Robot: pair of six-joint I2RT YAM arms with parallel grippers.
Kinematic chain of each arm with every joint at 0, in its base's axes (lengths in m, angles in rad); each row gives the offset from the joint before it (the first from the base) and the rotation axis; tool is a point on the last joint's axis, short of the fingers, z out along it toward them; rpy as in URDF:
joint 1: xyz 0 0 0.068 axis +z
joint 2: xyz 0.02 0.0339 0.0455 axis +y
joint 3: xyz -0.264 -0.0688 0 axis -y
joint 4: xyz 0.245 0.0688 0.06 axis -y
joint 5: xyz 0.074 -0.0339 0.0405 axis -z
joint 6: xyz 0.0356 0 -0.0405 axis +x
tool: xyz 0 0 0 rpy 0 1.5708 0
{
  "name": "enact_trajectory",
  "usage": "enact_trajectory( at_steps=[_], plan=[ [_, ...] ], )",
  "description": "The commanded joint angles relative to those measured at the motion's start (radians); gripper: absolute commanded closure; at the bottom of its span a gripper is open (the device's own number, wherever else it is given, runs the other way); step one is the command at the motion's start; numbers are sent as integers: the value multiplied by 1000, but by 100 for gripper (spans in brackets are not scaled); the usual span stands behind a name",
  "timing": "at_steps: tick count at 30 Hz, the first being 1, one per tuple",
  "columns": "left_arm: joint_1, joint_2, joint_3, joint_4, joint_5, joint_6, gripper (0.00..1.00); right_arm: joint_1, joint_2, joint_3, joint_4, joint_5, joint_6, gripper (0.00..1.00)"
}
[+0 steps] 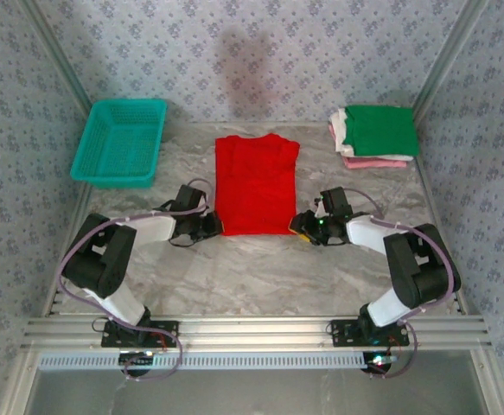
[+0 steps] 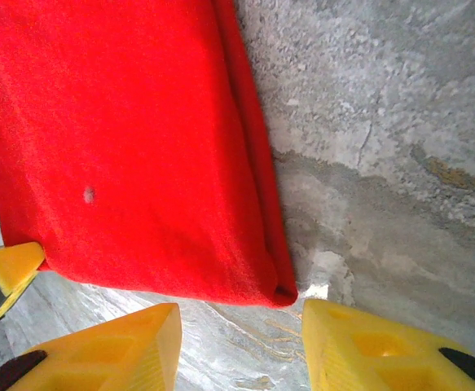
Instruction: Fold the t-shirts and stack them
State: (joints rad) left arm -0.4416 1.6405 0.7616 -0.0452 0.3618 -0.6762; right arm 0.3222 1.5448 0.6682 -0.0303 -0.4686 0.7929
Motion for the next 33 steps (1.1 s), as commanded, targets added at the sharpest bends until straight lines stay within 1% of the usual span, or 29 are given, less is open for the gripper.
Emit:
enact_trajectory(
  at_steps=[1, 13, 18, 22, 26, 31, 33],
  plan=[
    [-5, -31, 30, -42, -22, 22, 100, 11, 24, 13, -3, -11, 17, 54],
    [-5, -22, 8, -25, -5, 11, 100, 41, 70, 71, 14, -6, 39, 54],
    [-5, -22, 5, -19, 0, 10, 100, 45, 77, 99, 4, 25, 48, 54],
    [-5, -27, -1, -19, -3, 10, 100, 39, 86, 107, -28, 77, 61, 55],
    [-5, -33, -5, -13, -12, 7, 100, 32, 111, 105, -16, 70, 72, 56],
    [-5, -16, 7, -11, -7, 11, 100, 41, 141, 123, -2, 68, 78, 68],
    [-5, -19, 10, -8, -6, 7, 100, 43, 140, 122, 5, 75, 87, 79]
  ],
)
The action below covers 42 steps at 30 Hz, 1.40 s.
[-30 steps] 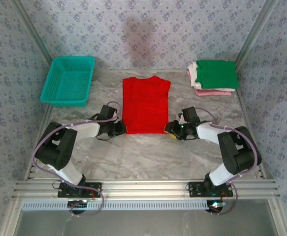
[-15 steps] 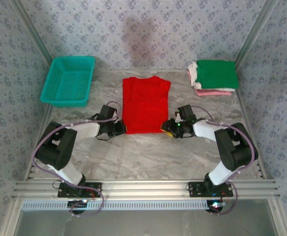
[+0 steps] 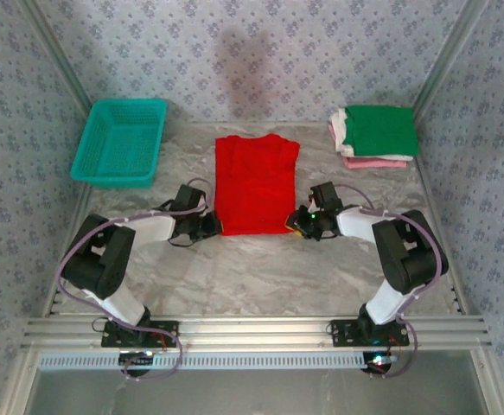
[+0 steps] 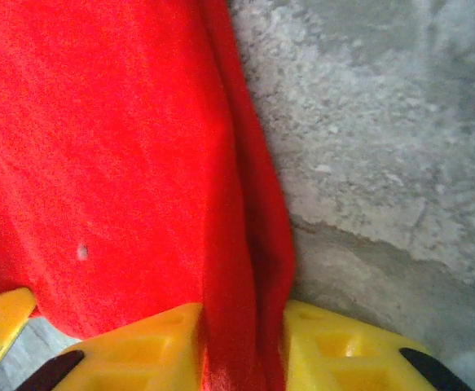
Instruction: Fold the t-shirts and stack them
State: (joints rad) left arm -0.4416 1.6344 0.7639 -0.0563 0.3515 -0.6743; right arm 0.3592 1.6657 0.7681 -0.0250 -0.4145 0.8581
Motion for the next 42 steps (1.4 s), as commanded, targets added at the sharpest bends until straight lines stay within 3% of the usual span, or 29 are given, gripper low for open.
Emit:
enact_trajectory(
  at_steps=[1, 4, 13, 20, 25, 30, 35, 42],
  plan=[
    [-5, -16, 10, 2, 4, 5, 100, 5, 14, 23, 0, 25, 22, 84],
    [-3, -35, 14, -15, -3, 11, 100, 4, -13, 31, -22, 38, 14, 99],
    [-13, -192, 23, -140, -47, 46, 100, 27, -174, 0, -91, 33, -13, 100],
    [-67, -290, -107, -153, -101, 32, 100, 82, -257, -116, -97, 64, 14, 100],
    [-189, -393, -219, -141, -139, -73, 100, 204, -360, -197, -134, 117, 61, 100],
    [-362, -625, -255, -316, -252, -174, 100, 354, -618, -283, -267, 228, 126, 100],
    [-442, -813, -294, -414, -284, -265, 100, 398, -823, -339, -351, 291, 200, 100],
    [-383, -739, -87, -523, -330, -81, 100, 364, -755, -163, -405, 306, 69, 100]
  ],
)
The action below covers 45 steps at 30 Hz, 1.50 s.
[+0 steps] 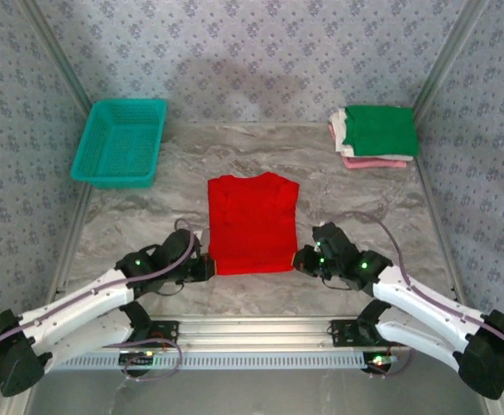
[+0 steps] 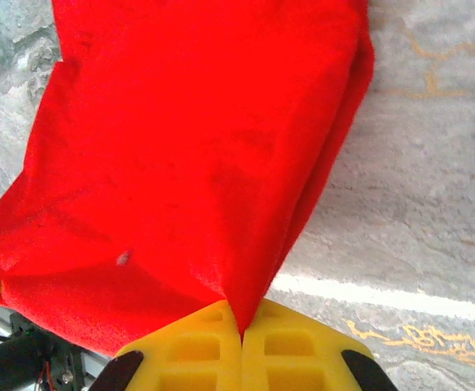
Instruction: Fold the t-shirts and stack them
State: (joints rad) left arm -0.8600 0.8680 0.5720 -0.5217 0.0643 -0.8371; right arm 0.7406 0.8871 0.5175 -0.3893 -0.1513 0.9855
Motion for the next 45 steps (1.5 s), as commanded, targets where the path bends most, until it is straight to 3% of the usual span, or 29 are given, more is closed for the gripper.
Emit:
enact_trajectory(
  at_steps=[1, 7, 12, 32, 45],
  plan=[
    [57, 36, 126, -51, -36, 98, 100, -30, 36, 112, -36, 40, -78, 100],
    [195, 39, 189, 20, 40, 184, 100, -133, 100, 251, -20, -9, -195, 100],
    [293, 155, 271, 73, 137, 282, 100, -215, 194, 341, 45, -51, -275, 100],
    [473, 443, 483, 157, 168, 466, 100, -330, 537, 606, 129, -98, -321, 100],
    [530, 715, 697, 178, 169, 582, 100, -398, 808, 849, 163, -143, -349, 100]
  ],
)
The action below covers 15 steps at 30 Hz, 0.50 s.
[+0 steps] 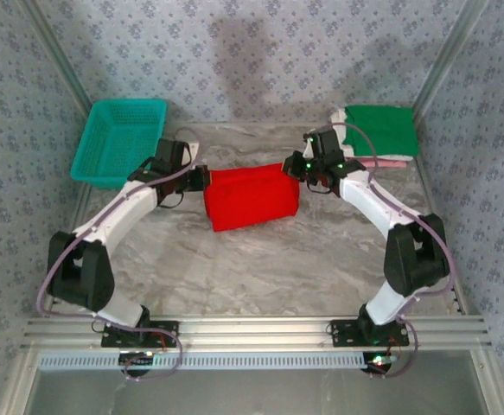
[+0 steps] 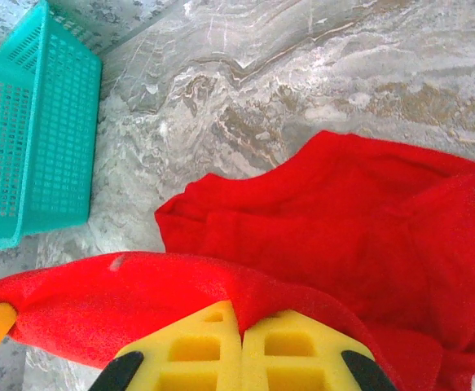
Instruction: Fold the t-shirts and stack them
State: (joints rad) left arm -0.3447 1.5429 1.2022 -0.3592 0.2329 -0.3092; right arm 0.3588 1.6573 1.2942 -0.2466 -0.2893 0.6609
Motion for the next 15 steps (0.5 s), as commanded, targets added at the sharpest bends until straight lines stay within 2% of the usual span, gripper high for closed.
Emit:
enact_trajectory(
  at_steps=[1, 5, 6, 8, 9, 10, 11, 15],
  plan=[
    [17, 66, 90, 13, 1, 61, 100, -18, 57, 93, 21, -2, -24, 100],
    [41, 158, 158, 21, 7, 77, 100, -37, 131, 158, 24, 1, -23, 100],
    [50, 178, 173, 25, 0, 80, 93, -44, 150, 175, 21, 1, -24, 97],
    [77, 242, 233, 21, -7, 83, 64, -60, 200, 223, 23, -9, -24, 80],
    [88, 270, 271, 11, -7, 87, 57, -67, 224, 251, 26, -7, -23, 72],
    [99, 307, 326, -6, -16, 92, 52, -76, 255, 301, 13, -9, -21, 63],
    [109, 341, 387, -30, -33, 92, 49, -85, 295, 365, -10, -23, -23, 60],
    [122, 381, 569, -99, -60, 55, 45, -103, 361, 555, -82, -46, -23, 58]
  ],
)
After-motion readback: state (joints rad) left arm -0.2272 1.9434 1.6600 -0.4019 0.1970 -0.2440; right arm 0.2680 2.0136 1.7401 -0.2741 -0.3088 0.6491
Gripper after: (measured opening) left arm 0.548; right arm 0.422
